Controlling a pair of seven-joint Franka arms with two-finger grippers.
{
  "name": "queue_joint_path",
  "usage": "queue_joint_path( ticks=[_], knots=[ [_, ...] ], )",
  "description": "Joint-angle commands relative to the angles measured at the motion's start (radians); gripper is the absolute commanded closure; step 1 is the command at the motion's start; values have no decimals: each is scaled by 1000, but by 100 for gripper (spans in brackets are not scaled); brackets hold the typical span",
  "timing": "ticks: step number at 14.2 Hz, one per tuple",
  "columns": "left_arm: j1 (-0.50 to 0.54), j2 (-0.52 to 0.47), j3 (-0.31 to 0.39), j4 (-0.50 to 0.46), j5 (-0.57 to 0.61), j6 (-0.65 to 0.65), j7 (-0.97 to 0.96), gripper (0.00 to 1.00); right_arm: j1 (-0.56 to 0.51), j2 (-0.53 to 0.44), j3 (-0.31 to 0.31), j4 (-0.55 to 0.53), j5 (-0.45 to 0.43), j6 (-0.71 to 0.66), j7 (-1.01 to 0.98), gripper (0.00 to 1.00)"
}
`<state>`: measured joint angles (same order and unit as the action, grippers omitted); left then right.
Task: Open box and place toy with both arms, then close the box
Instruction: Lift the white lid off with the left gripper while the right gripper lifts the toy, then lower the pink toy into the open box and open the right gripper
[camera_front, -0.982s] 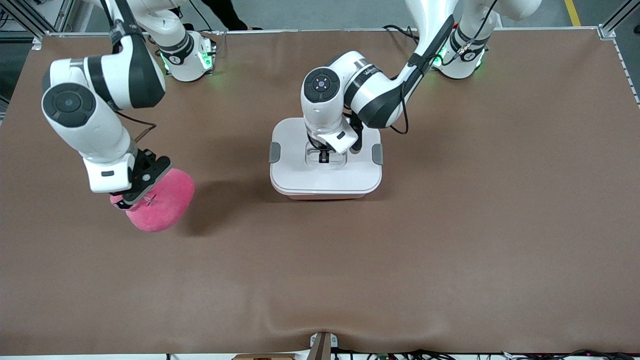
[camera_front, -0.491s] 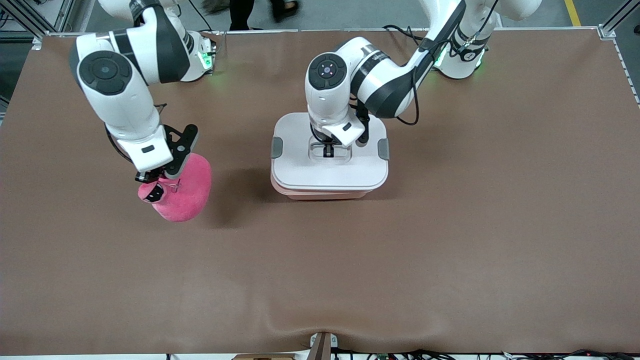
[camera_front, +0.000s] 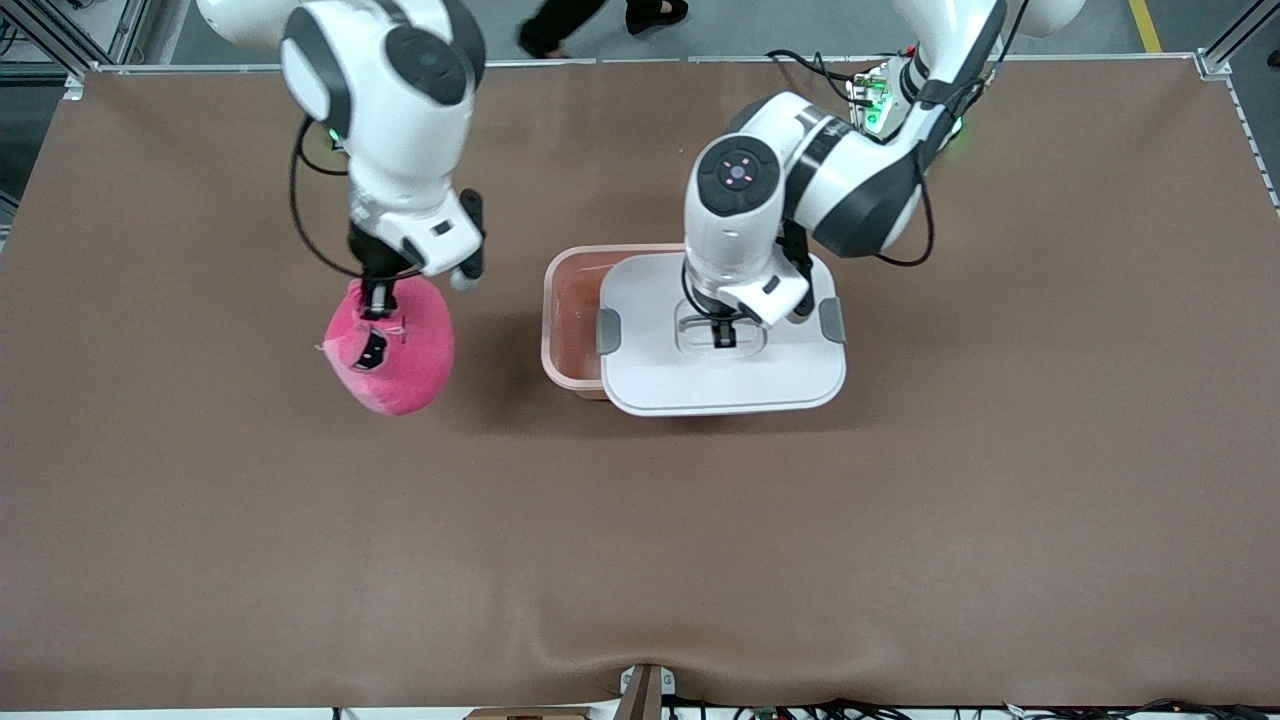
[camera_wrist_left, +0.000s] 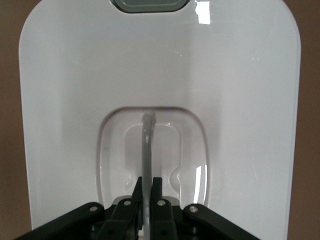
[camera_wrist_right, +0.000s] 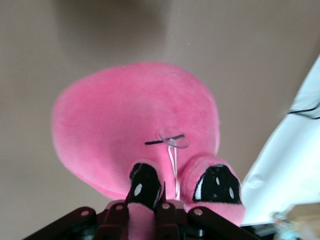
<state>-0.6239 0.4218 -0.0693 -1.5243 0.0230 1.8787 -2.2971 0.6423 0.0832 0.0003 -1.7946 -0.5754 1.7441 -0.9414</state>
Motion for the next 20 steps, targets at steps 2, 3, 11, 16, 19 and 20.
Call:
queue_joint_path(
  ticks=[2,3,11,16,19,20],
  knots=[
    [85,-83,-9,-108,23,22,92,100,152,16,-13,21,-125,-47,0,100],
    [110,-95,-9,-118,23,25,117,100,183,39,-11,41,-158,-70,1,100],
    [306,-173,-12,-266,23,115,376,100,393,338,-14,345,-190,-348,128,100],
    [394,-170,-14,-272,23,122,459,100,479,484,-16,464,-193,-432,252,100],
    [418,-172,-14,-324,23,186,501,100,488,526,-16,503,-193,-437,262,100],
    [418,-172,-14,-333,23,198,507,100,488,539,-16,520,-193,-434,262,100]
  ],
)
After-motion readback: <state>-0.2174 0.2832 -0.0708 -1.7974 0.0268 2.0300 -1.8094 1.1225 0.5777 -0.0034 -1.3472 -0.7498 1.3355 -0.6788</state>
